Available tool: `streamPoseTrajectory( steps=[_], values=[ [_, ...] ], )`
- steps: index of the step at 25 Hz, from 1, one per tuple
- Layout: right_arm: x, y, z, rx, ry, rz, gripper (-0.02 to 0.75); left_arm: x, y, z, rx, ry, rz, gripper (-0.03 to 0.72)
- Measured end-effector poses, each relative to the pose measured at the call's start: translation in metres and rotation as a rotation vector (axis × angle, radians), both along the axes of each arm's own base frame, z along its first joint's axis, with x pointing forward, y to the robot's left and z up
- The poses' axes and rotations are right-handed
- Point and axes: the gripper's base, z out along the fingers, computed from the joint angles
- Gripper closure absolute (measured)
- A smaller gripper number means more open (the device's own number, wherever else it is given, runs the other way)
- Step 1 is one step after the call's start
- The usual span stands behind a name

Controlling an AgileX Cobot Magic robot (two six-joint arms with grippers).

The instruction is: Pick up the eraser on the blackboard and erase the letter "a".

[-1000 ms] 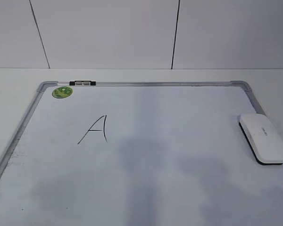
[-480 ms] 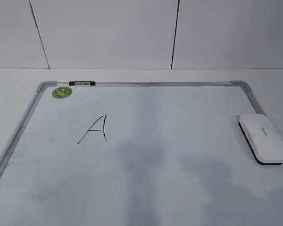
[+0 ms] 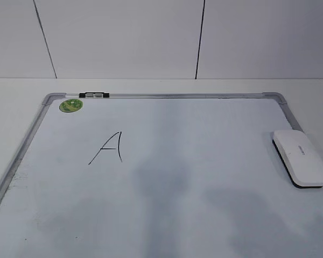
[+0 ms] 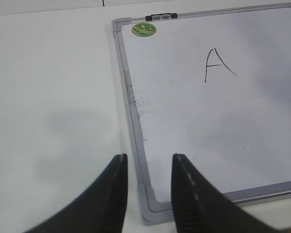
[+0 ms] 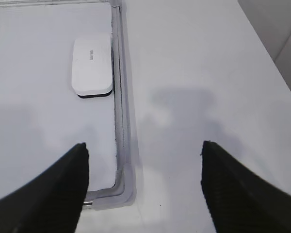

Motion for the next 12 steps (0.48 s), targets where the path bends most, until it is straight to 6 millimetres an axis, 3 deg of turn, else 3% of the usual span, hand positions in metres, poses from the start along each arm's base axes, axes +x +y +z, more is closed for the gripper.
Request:
streamPoseTrajectory(
  steps=[12],
  values=[
    [-0.0004, 0.0, 0.0, 0.0, -0.002, 0.0, 0.162, 0.0, 0.0, 0.0, 0.0, 0.0, 0.0, 0.454]
  ],
)
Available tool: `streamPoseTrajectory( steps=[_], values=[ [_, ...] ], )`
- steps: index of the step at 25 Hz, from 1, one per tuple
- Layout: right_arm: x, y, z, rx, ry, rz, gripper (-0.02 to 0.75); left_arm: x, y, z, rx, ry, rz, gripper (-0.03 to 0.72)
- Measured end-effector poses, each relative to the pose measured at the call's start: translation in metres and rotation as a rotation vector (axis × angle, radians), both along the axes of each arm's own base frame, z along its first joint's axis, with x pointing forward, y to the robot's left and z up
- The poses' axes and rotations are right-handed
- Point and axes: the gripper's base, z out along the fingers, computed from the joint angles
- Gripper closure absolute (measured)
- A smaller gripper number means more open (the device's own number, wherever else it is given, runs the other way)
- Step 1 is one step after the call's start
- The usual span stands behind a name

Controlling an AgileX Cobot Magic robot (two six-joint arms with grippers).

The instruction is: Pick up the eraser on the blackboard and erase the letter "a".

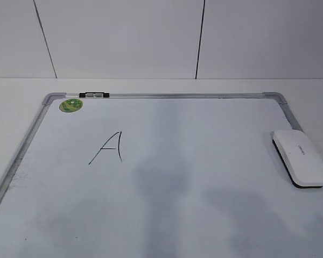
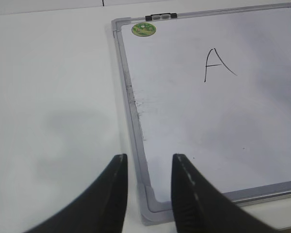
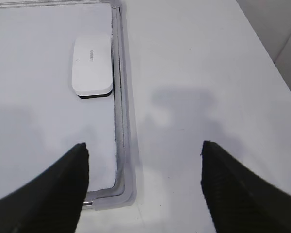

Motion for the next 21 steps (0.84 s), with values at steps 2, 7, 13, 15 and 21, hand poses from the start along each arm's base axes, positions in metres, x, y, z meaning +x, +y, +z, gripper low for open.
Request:
streamPoseTrajectory(
  steps=[2, 7, 13, 15, 21],
  values=[
    [0.0, 0.0, 0.0, 0.0, 0.0, 0.0, 0.162, 0.0, 0.0, 0.0, 0.0, 0.0, 0.0, 0.454],
    [0.0, 0.0, 0.0, 0.0, 0.0, 0.0, 0.162, 0.0, 0.0, 0.0, 0.0, 0.0, 0.0, 0.454],
    [0.0, 0.0, 0.0, 0.0, 0.0, 0.0, 0.162, 0.0, 0.0, 0.0, 0.0, 0.0, 0.0, 0.454],
    [0.0, 0.0, 0.0, 0.0, 0.0, 0.0, 0.162, 0.0, 0.0, 0.0, 0.0, 0.0, 0.0, 0.454],
    [0.0, 0.0, 0.0, 0.0, 0.0, 0.0, 0.162, 0.0, 0.0, 0.0, 0.0, 0.0, 0.0, 0.454]
  ],
)
